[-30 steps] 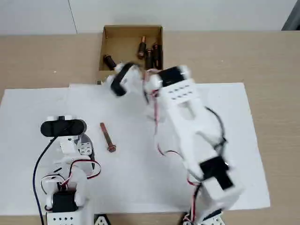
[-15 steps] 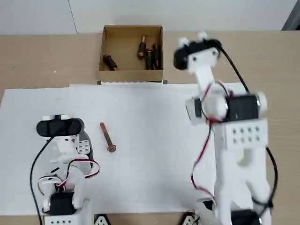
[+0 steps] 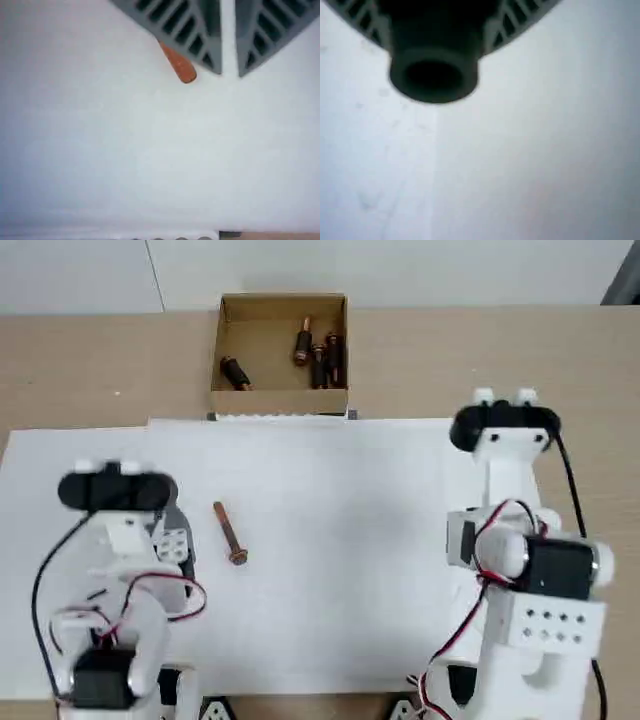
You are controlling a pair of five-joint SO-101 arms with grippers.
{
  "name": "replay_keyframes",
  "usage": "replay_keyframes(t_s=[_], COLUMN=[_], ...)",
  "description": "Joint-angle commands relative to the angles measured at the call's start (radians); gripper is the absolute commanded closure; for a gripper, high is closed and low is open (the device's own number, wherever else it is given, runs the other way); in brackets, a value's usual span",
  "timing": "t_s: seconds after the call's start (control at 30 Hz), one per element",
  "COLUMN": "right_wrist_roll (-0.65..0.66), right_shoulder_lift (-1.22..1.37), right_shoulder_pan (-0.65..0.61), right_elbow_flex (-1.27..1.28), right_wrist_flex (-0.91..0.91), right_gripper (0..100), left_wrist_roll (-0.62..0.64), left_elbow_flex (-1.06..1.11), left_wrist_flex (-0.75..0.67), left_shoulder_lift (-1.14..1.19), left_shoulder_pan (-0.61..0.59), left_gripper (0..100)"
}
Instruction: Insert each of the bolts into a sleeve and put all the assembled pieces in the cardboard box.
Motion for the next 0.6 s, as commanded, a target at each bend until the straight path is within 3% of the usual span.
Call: replay_keyframes(t_s=[0.0, 0.2, 0.57], right_wrist_roll=[-0.012, -0.014, -0.078], right_shoulder_lift=[-0.044, -0.081, -0.101], right_shoulder_pan=[0.019, 0.019, 0.071], right_elbow_flex=[0.017, 0.072, 0.077], right_wrist_flex=[-0.019, -0.019, -0.048], right_gripper=[98.9, 98.9, 98.8], left_wrist_roll=[-0.005, -0.014, -0.026], left_elbow_flex=[-0.197, -0.394, -0.714], left_wrist_flex=[0.064, 0.170, 0.381], left_shoulder_lift=[0.264, 0.595, 1.111], left_shoulder_pan=[0.006, 0.008, 0.123], left_gripper=[99, 99, 99])
